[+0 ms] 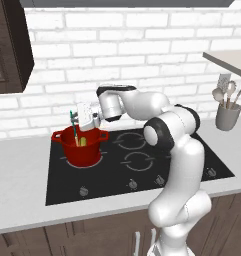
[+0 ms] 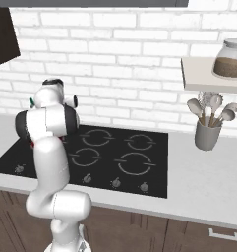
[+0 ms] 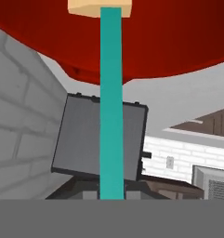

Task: Put the carrot and cucumber in the pot. Retrieve the spatula and lightly stir the vegetables in the pot.

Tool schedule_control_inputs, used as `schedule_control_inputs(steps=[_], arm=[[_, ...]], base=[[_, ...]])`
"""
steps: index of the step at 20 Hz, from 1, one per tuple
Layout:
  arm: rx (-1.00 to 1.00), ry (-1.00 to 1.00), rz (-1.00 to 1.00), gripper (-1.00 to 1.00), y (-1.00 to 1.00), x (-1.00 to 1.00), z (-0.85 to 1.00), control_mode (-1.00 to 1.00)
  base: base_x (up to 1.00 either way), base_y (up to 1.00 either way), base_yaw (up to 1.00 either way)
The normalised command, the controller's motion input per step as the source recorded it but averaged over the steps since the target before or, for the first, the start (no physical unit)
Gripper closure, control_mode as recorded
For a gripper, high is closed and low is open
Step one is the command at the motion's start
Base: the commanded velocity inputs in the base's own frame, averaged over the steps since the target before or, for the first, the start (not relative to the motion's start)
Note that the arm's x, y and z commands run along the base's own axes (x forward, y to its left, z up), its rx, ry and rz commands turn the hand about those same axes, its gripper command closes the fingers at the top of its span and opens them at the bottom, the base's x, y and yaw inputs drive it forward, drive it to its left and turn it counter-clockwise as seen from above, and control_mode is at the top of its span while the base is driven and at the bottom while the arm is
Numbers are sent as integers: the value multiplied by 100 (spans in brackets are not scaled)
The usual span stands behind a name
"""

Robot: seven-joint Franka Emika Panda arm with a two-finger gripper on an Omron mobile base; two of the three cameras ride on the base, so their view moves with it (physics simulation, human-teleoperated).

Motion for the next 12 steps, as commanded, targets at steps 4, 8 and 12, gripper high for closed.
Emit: schedule_control_inputs(steps=[4,8,12], arm=[[0,0,0,100,-29,0,21,-100],[0,0,0,100,-21,0,31,-100],[0,0,0,100,-16,-1,26,-100]], base=[[0,0,0],[0,0,0],[0,0,0]])
